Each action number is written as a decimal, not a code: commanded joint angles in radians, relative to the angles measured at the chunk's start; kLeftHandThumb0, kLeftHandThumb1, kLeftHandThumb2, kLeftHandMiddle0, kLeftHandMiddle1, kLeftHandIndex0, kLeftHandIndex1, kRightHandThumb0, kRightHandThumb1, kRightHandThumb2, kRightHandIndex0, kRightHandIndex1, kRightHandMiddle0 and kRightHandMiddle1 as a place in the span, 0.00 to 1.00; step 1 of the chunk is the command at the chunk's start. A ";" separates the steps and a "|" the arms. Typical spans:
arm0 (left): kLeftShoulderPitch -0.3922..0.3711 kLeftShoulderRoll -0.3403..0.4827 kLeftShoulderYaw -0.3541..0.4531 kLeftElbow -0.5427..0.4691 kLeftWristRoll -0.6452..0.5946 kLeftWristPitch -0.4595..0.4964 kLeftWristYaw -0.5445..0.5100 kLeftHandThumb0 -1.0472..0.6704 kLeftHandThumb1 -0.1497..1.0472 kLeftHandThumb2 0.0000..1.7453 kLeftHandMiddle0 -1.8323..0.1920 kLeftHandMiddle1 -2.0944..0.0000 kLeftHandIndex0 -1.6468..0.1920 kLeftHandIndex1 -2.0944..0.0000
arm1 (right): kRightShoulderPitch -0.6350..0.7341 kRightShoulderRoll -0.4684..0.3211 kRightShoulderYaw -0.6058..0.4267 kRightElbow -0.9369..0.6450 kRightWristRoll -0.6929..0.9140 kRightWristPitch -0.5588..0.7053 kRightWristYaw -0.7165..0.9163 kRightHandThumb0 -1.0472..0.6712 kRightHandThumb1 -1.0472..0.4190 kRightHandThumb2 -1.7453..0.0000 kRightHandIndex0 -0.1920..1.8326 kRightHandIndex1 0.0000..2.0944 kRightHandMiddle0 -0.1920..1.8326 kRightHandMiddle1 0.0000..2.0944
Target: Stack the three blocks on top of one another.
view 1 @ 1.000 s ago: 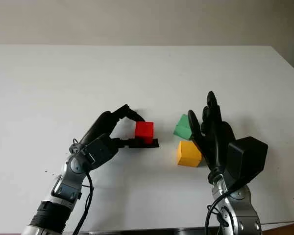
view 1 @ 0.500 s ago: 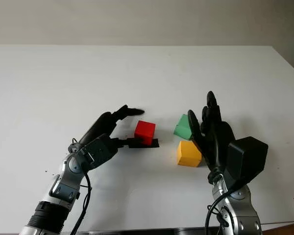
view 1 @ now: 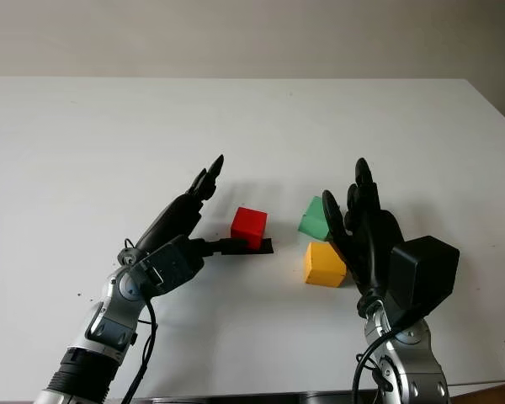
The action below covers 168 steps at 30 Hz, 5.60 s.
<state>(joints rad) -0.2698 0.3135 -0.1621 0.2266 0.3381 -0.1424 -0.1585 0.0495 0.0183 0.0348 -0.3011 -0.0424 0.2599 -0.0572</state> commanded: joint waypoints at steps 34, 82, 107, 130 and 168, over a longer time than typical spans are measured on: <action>-0.047 -0.098 0.340 -0.014 -0.532 0.051 -0.033 0.14 1.00 0.43 1.00 1.00 1.00 1.00 | -0.221 -0.624 -0.199 -0.051 -0.133 -0.047 0.387 0.21 0.10 0.98 0.12 0.06 0.16 0.08; -0.023 -0.127 0.305 -0.050 -0.475 0.047 0.004 0.14 1.00 0.42 1.00 0.99 1.00 1.00 | -0.538 -0.956 0.117 0.473 -0.640 -1.266 0.310 0.47 0.13 0.97 0.15 0.03 0.33 0.07; -0.015 -0.134 0.292 -0.066 -0.464 0.063 0.012 0.14 1.00 0.41 1.00 0.99 1.00 1.00 | -0.518 -0.945 0.147 0.471 -0.622 -1.261 0.396 0.44 0.11 0.96 0.12 0.02 0.31 0.06; 0.010 -0.129 0.291 -0.100 -0.469 0.092 0.004 0.14 1.00 0.41 1.00 1.00 1.00 1.00 | -0.510 -0.917 0.186 0.521 -0.685 -1.287 0.295 0.39 0.11 0.97 0.12 0.03 0.39 0.12; 0.012 -0.145 0.285 -0.106 -0.463 0.094 0.018 0.14 1.00 0.39 1.00 1.00 1.00 1.00 | -0.772 -0.823 0.167 0.474 -0.382 -0.932 0.598 0.36 0.08 0.96 0.22 0.03 0.34 0.58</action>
<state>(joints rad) -0.2572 0.1737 0.1213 0.1325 -0.1227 -0.0425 -0.1413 -0.6887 -0.8183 0.2102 0.1910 -0.4376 -0.6871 0.5358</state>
